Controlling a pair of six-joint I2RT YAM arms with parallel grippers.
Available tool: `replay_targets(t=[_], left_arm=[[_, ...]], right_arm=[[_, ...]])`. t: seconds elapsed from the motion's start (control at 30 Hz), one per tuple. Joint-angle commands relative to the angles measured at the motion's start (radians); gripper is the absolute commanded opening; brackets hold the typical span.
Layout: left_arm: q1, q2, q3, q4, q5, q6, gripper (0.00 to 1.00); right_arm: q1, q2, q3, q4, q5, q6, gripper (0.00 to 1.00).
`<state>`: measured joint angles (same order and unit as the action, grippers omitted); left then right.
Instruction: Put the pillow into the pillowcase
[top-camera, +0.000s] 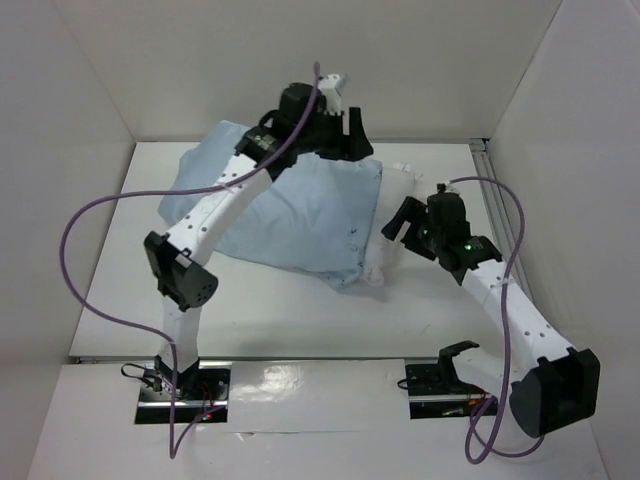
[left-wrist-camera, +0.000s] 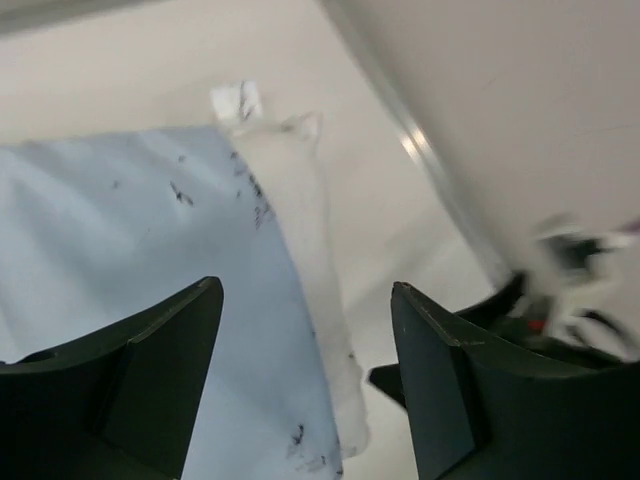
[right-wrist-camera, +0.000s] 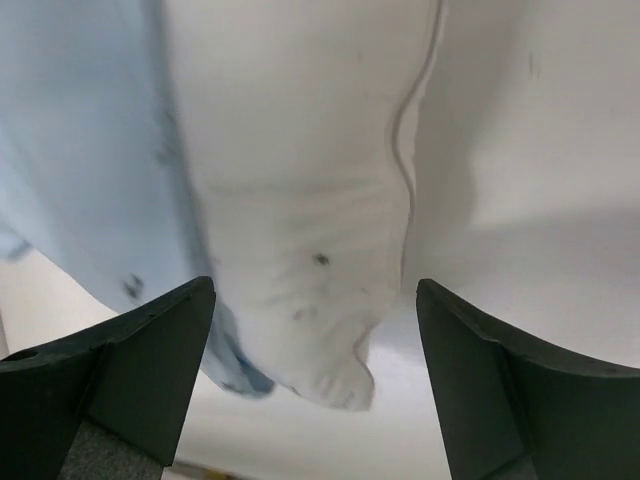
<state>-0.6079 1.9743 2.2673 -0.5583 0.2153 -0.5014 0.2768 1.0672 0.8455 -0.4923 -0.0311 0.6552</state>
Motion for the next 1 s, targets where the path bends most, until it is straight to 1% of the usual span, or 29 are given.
replay_targets(t=[0.0, 0.1, 0.17, 0.23, 0.27, 0.3, 0.33, 0.37, 0.43, 0.47, 0.5, 0.53, 0.57, 0.6, 0.63, 0.7, 0.73, 0.77, 0.8, 0.83, 0.87, 0.93, 0.97], left_arm=[[-0.056, 0.092, 0.055, -0.106, -0.180, 0.063, 0.81], [-0.093, 0.135, 0.075, -0.052, -0.292, 0.096, 0.81], [-0.111, 0.197, 0.130, -0.043, -0.376, 0.112, 0.81], [-0.127, 0.234, 0.172, -0.043, -0.401, 0.121, 0.79], [-0.141, 0.260, 0.182, -0.029, -0.410, 0.121, 0.79], [-0.151, 0.273, 0.182, -0.009, -0.410, 0.132, 0.79], [-0.151, 0.285, 0.193, -0.009, -0.410, 0.132, 0.78], [-0.151, 0.311, 0.193, -0.009, -0.410, 0.132, 0.78], [-0.151, 0.333, 0.193, -0.009, -0.422, 0.132, 0.77], [-0.151, 0.343, 0.193, -0.009, -0.436, 0.132, 0.74], [-0.151, 0.353, 0.193, -0.009, -0.447, 0.132, 0.72], [-0.151, 0.371, 0.193, -0.018, -0.447, 0.132, 0.70], [-0.151, 0.371, 0.184, -0.018, -0.447, 0.132, 0.56], [-0.151, 0.371, 0.175, -0.018, -0.407, 0.132, 0.42], [-0.141, 0.371, 0.163, -0.018, -0.381, 0.098, 0.27], [-0.101, 0.324, 0.100, 0.006, -0.312, 0.060, 0.00], [-0.089, 0.299, 0.069, 0.020, -0.250, 0.031, 0.00], [-0.079, 0.272, 0.036, 0.034, -0.226, 0.031, 0.00], [-0.069, 0.218, -0.032, 0.063, -0.200, 0.021, 0.00], [-0.069, 0.195, -0.061, 0.063, -0.200, 0.032, 0.00], [-0.069, 0.178, -0.095, 0.063, -0.200, 0.032, 0.00], [-0.069, 0.138, -0.107, 0.046, -0.180, 0.041, 0.00], [-0.069, 0.124, -0.121, 0.031, -0.180, 0.041, 0.00]], right_arm=[[-0.016, 0.009, 0.084, 0.079, 0.181, 0.072, 0.88], [-0.025, 0.135, 0.150, 0.132, 0.169, 0.119, 0.87], [-0.039, 0.207, 0.161, 0.178, 0.120, 0.144, 0.87], [-0.054, 0.220, 0.152, 0.266, 0.131, 0.193, 0.83], [-0.083, 0.220, 0.114, 0.308, 0.140, 0.205, 0.82], [-0.102, 0.229, 0.100, 0.378, 0.129, 0.233, 0.82], [-0.122, 0.229, 0.089, 0.405, 0.111, 0.245, 0.80], [-0.157, 0.255, 0.080, 0.441, 0.062, 0.245, 0.80], [-0.195, 0.280, 0.079, 0.463, 0.007, 0.271, 0.80], [-0.212, 0.299, 0.079, 0.486, -0.065, 0.271, 0.80], [-0.247, 0.310, 0.067, 0.545, -0.110, 0.271, 0.82], [-0.264, 0.327, 0.067, 0.563, -0.156, 0.271, 0.84], [-0.281, 0.347, 0.082, 0.575, -0.238, 0.271, 0.86], [-0.309, 0.394, 0.095, 0.595, -0.283, 0.271, 0.88], [-0.320, 0.422, 0.110, 0.595, -0.327, 0.252, 0.90], [-0.336, 0.511, 0.170, 0.575, -0.412, 0.242, 0.94], [-0.337, 0.534, 0.179, 0.577, -0.432, 0.229, 0.95], [-0.337, 0.556, 0.179, 0.587, -0.455, 0.219, 0.95], [-0.346, 0.600, 0.191, 0.622, -0.502, 0.219, 0.95], [-0.346, 0.626, 0.204, 0.636, -0.533, 0.209, 0.95], [-0.346, 0.654, 0.222, 0.620, -0.550, 0.208, 0.93], [-0.317, 0.706, 0.247, 0.609, -0.564, 0.179, 0.64], [-0.304, 0.706, 0.247, 0.621, -0.578, 0.179, 0.41]])
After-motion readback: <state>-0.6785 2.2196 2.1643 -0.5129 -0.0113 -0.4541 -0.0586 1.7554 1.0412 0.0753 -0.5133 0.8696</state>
